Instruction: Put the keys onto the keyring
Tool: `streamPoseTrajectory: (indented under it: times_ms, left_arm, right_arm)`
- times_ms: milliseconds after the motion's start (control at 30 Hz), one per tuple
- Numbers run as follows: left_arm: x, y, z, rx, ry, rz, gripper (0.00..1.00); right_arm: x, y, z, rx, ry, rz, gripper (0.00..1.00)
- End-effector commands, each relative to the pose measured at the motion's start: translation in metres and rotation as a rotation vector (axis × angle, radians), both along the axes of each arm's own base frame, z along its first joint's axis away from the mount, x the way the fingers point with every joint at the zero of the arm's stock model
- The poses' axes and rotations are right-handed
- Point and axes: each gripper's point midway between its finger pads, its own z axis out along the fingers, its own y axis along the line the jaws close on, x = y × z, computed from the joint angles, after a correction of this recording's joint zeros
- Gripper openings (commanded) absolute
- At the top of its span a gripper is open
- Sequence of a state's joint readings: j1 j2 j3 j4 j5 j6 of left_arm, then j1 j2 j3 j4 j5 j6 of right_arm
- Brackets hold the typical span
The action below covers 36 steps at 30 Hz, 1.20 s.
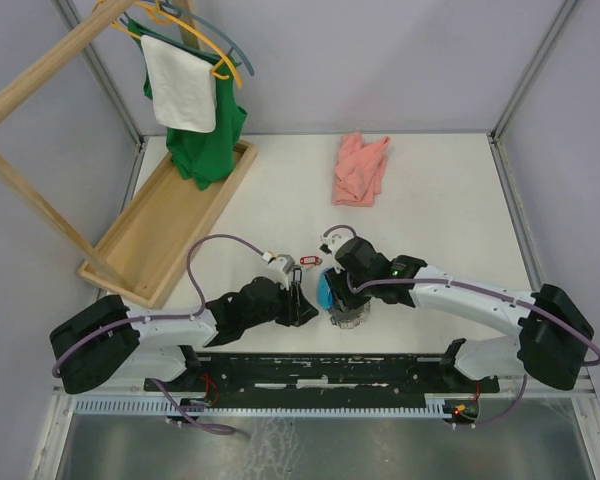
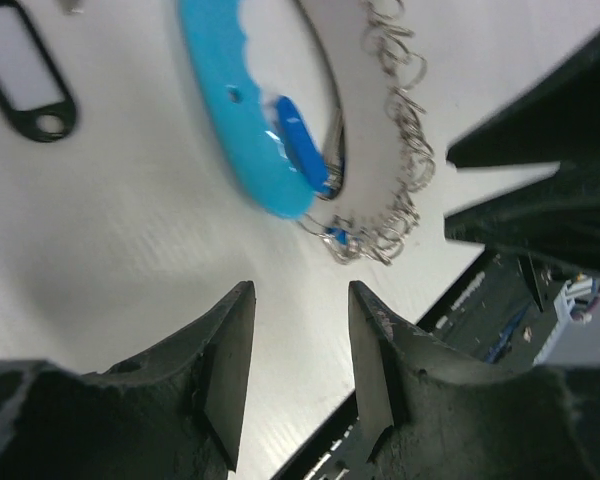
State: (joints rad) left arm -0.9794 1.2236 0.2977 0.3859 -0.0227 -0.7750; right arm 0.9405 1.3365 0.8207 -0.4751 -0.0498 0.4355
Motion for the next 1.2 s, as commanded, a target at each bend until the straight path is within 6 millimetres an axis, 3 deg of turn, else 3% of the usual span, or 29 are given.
streamPoseTrajectory:
  times_ms: [0, 200, 567, 733, 867, 1000, 1167]
  left_arm:
    - [-0.005, -0.027, 0.023, -0.058, -0.138, -0.075, 0.48]
    - [-0.007, -0.046, 0.027, -0.081, -0.173, -0.085, 0.45]
    - [-0.008, -0.07, 0.013, -0.069, -0.154, -0.127, 0.35]
    - [-0.009, -0.073, 0.004, -0.054, -0.134, -0.13, 0.31]
    - [-0.01, -0.076, 0.002, -0.051, -0.127, -0.143, 0.22]
    - [-0.008, -0.072, 0.007, -0.03, -0.159, -0.15, 0.04]
    - [-0.004, -0.062, 0.025, 0.038, -0.275, -0.198, 0.03]
  right_arm:
    - [0.019, -0.019, 0.021, -0.048, -0.149, -0.031, 0.45]
    - [0.027, -0.029, 0.03, -0.043, -0.218, -0.098, 0.47]
    - [0.028, -0.036, 0.03, -0.042, -0.24, -0.118, 0.47]
    - [0.028, -0.037, 0.029, -0.043, -0.242, -0.115, 0.47]
    - [0.028, -0.037, 0.031, -0.042, -0.25, -0.102, 0.47]
    - [0.028, -0.038, 0.034, -0.037, -0.266, -0.081, 0.47]
    - [0.027, -0.036, 0.047, 0.012, -0.283, -0.043, 0.47]
